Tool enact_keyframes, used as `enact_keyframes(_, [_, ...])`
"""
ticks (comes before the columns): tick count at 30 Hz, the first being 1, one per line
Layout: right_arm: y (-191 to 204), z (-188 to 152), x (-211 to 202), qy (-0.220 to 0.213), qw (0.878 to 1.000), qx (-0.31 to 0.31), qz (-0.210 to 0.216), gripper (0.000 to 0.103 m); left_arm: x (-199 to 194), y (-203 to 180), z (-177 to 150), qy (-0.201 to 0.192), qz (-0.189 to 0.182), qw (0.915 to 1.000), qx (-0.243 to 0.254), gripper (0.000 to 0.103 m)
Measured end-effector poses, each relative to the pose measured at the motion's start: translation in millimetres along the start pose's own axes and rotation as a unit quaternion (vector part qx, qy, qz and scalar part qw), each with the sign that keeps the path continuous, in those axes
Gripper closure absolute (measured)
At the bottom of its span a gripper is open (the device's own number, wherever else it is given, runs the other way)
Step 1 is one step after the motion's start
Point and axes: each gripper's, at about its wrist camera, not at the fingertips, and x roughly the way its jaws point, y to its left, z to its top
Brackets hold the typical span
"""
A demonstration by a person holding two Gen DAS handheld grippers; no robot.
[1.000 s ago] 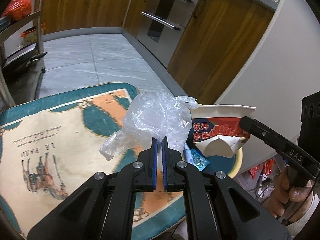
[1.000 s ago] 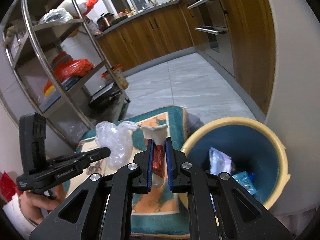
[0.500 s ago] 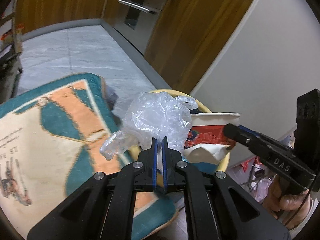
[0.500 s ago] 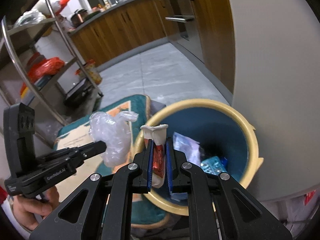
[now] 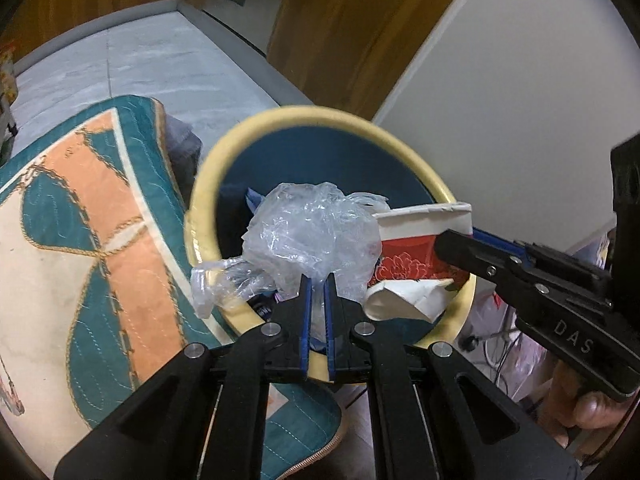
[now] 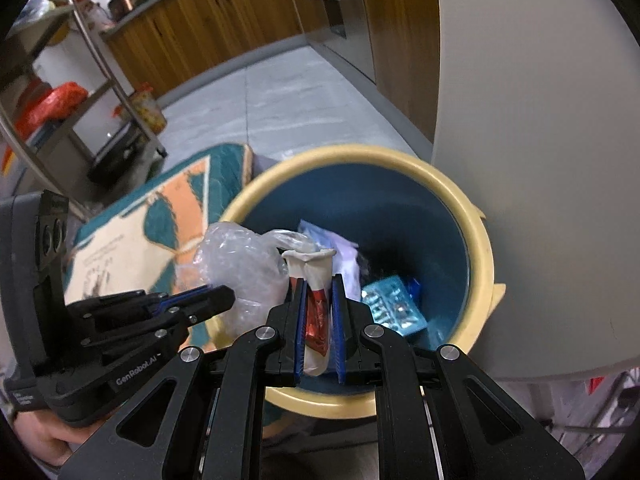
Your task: Collect trash
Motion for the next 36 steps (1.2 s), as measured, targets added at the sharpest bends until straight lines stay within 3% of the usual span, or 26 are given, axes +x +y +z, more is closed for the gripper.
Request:
enact_keyframes(3, [-2.5, -1.6, 0.5, 0.004, 1.0, 0.003, -0.001, 0.09, 2.1, -0.4, 0.8, 0.003, 0.003, 1.0, 0.006, 0.096])
enact_keyframes(6, [-3.2, -1.1, 1.6, 0.007, 1.0, 0.005, -0.002, 0.087, -0.9, -0.7, 1.9, 0.0, 0.002, 1.0, 0.004, 0.085])
enact_keyframes(8, [-4.5, 0.0, 2.0, 0.008, 1.0, 0.007, 0.001, 0.086, -3.6, -1.1, 0.6, -0.005, 0.003, 1.0, 0.004, 0.066])
enact_keyframes(11, [-8.9, 0.4, -0.6, 0.005, 1.0, 0.015, 0.007, 0.086, -10.8, 0.6, 0.4, -0.017, 0.008, 0.9998, 0.007, 0.047])
enact_keyframes(13, [-11.0, 0.5, -3.9, 0.0, 1.0, 0.019, 0.011, 0.085, -13.9, 3.1, 1.9, -0.02, 0.006, 0.9998, 0.006, 0.046])
enact_keyframes(16, [-12.7, -0.5, -8.4, -0.005, 1.0, 0.025, 0.013, 0.07, -21.2, 6.6, 0.6, -0.025, 0.004, 0.9997, 0.003, 0.042])
enact_keyframes(22, [-9.1, -3.0, -26.4, -0.03, 0.999, 0.025, 0.019, 0.059, -44.1, 12.3, -2.1, -0.046, -0.004, 0.9989, -0.004, 0.029])
enact_keyframes(26, [-1.6, -10.9, -46.1, -0.057, 0.998, 0.012, 0.025, 0.036, -65.5, 13.0, -5.1, -0.065, -0.003, 0.9979, 0.001, 0.021])
enact_keyframes(36, [-0.4, -52.1, -81.9, -0.105, 0.994, 0.001, 0.033, 0.017, -122.1, 3.1, -24.0, -0.119, 0.047, 0.9915, 0.022, 0.006])
